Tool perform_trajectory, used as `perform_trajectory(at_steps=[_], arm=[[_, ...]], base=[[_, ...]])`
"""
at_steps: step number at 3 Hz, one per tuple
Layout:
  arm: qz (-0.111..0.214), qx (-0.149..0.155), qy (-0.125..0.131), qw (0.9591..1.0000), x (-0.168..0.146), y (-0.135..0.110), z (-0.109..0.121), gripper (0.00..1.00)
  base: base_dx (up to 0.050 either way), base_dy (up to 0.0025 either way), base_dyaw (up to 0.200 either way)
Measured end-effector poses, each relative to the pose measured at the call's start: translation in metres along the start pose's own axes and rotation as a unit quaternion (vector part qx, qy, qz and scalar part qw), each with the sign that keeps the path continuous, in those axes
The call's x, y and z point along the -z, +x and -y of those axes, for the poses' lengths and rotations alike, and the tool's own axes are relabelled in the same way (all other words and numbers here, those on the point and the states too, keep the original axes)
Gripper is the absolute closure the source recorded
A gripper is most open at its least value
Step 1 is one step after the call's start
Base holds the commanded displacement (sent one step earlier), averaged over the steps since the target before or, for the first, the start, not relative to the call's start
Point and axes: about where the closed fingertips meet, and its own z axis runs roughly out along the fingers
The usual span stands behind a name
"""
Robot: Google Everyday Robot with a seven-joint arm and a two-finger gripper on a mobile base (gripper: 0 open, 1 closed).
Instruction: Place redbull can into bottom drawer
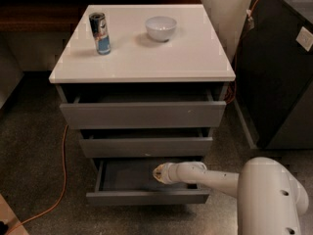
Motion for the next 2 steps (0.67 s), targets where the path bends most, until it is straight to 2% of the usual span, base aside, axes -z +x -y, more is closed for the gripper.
perform_trajectory(at_steps=[1, 2], arm=[[-0.023, -0.024, -0.02, 0.9992, -0.024, 0.033, -0.01, 0.99], [-0.037, -0.039, -0.027, 0.9982, -0.036, 0.053, -0.018, 1.0]], base=[[0.0, 0.0, 0.0], [0.0, 0.0, 0.0]])
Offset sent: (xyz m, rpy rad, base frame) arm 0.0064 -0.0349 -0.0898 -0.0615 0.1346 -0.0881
